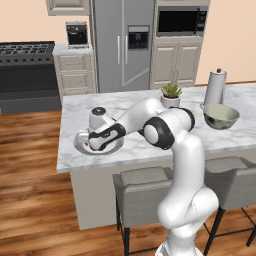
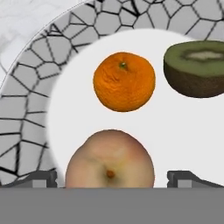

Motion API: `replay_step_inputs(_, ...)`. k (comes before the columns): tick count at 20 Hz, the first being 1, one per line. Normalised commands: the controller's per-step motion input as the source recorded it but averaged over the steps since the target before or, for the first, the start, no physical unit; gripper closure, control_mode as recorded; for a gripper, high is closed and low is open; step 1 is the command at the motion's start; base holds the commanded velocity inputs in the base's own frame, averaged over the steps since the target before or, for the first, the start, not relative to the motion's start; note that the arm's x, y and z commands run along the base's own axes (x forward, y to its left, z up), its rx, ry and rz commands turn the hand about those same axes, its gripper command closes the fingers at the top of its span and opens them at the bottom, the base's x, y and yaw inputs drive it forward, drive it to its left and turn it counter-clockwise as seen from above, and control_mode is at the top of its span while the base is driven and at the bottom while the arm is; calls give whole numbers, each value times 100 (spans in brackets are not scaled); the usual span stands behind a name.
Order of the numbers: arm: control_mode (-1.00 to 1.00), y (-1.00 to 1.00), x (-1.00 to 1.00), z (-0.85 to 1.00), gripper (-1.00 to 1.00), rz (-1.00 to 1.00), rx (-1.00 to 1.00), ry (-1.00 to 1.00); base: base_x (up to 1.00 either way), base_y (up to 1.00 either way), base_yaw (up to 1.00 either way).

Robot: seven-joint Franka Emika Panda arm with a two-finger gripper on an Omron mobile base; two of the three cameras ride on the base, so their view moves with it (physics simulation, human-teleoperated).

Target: Take the fruits from the plate on the dining counter and place two fruits in each bowl.

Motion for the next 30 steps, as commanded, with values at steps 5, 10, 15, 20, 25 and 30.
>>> replay_step_inputs(5, -100, 2, 1, -33, 100, 0, 0, 0, 0, 0, 0)
replay_step_inputs(10, -100, -6, 0, 1, 100, 0, 0, -6, 0, 0, 0)
replay_step_inputs(15, -100, -44, -9, 75, 100, 0, 0, -4, 0, 0, 0)
replay_step_inputs(20, -100, -71, -21, 92, 100, 0, 0, 0, 0, 0, 0)
replay_step_inputs(25, -100, -89, -31, 82, 100, -3, 0, 0, 0, 0, 0)
replay_step_inputs(30, -100, -100, -19, 25, 100, -3, -1, 0, 0, 0, 0)
